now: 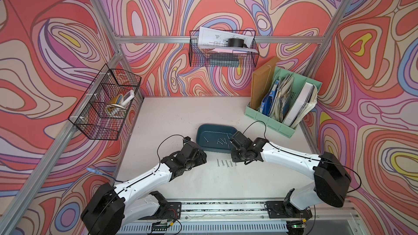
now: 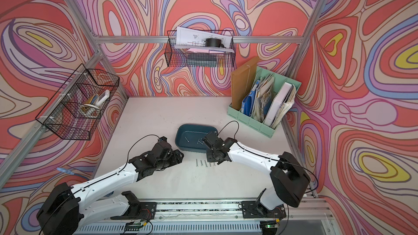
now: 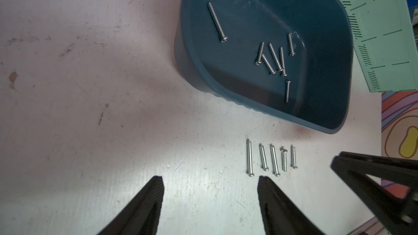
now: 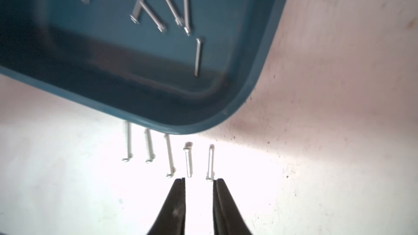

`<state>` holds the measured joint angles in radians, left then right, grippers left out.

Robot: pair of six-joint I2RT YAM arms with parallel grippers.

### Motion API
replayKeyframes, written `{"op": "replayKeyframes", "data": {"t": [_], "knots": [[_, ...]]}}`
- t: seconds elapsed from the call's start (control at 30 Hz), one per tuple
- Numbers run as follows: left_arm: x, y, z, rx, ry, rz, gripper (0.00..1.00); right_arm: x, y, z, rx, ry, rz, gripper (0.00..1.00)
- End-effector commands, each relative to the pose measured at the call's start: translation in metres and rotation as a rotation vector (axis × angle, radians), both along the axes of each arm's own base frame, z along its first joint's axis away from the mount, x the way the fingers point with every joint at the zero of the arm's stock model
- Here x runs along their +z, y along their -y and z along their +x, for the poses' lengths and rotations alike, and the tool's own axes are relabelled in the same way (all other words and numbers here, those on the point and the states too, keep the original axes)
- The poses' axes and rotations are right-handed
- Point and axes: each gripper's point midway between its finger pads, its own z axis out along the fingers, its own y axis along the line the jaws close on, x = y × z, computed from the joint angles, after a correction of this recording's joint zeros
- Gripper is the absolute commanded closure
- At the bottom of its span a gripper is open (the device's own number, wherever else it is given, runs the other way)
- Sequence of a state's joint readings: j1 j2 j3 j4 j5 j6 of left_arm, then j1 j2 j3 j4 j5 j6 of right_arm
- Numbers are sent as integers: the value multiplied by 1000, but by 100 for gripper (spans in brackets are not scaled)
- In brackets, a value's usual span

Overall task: Take out the screws from the storage box
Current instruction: Place the screw at the center of the board, then pick up the screw from the storage box.

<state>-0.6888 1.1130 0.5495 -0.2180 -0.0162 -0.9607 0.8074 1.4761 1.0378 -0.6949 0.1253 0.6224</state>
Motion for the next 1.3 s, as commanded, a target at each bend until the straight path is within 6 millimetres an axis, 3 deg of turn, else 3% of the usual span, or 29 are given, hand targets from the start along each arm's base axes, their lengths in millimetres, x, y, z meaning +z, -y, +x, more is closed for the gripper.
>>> {"op": "replayKeyframes", "data": {"t": [0.0,0.13,0.27,0.43,0.67,1.27], "knots": [[4,-3,0,-4,15,27,28,39,5,18,30,112,-70,76],[4,-5,1,4,21,36,28,41,8,62,20,111,-160,76],[4,-7,0,10,23,37,27,15,0,107,38,86,-158,76],[4,-9,-1,19,22,31,27,-26,-10,137,64,27,-149,76],[2,-10,0,31,20,35,27,-57,-18,147,58,-12,-136,78],[3,-6,-1,21,22,15,27,-79,-19,158,44,-31,-154,80]]}}
